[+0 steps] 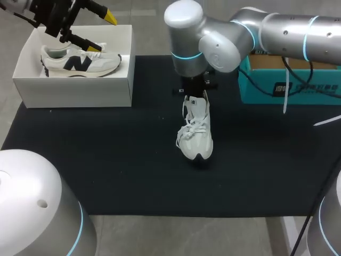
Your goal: Take the shoe out of the shoebox, open the shoe tongue, remove and reinsert the insole, then place the shoe into the shoebox
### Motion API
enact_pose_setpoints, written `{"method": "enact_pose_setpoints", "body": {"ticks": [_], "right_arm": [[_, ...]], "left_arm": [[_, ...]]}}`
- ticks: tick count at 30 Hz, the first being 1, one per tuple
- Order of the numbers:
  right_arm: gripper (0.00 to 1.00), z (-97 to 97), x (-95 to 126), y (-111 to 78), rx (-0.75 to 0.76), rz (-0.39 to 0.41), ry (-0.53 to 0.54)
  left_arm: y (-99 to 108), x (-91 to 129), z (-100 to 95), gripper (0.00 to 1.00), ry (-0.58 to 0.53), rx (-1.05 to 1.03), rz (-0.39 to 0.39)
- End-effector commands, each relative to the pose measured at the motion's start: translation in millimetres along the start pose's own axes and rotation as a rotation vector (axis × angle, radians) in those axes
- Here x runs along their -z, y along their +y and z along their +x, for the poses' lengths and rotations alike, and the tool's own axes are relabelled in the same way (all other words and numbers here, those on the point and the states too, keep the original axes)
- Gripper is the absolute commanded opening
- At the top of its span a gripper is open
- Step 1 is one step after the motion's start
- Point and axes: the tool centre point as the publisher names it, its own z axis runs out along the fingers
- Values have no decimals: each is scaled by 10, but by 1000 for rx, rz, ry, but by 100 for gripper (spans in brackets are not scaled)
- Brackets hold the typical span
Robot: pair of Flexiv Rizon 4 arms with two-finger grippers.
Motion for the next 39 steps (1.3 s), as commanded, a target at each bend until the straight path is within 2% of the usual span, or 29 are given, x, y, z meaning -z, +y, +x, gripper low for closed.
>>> {"method": "enact_pose_setpoints", "body": {"ticks": [1, 7, 12, 22, 27, 30, 34, 39], "right_arm": [[0, -30, 223, 32, 9, -26, -44], [0, -116, 217, 140, 40, -37, -77], [0, -168, 50, 176, 58, -19, -64], [0, -95, -262, 116, 59, 18, -20], [0, -37, -324, 87, 61, 26, 5], [0, -11, -206, 60, 54, 2, 7], [0, -41, 119, 25, 48, -59, -19], [0, -96, 410, -19, 59, -75, -84]], "left_arm": [[9, 2, -4, 100, 4, 0, 1], [9, 2, -4, 100, 4, 0, 1], [9, 2, -4, 100, 4, 0, 1], [9, 2, -4, 100, 4, 0, 1], [9, 2, -4, 100, 4, 0, 1], [9, 2, -4, 100, 4, 0, 1], [9, 2, -4, 100, 4, 0, 1], [9, 2, -4, 100, 4, 0, 1]]}}
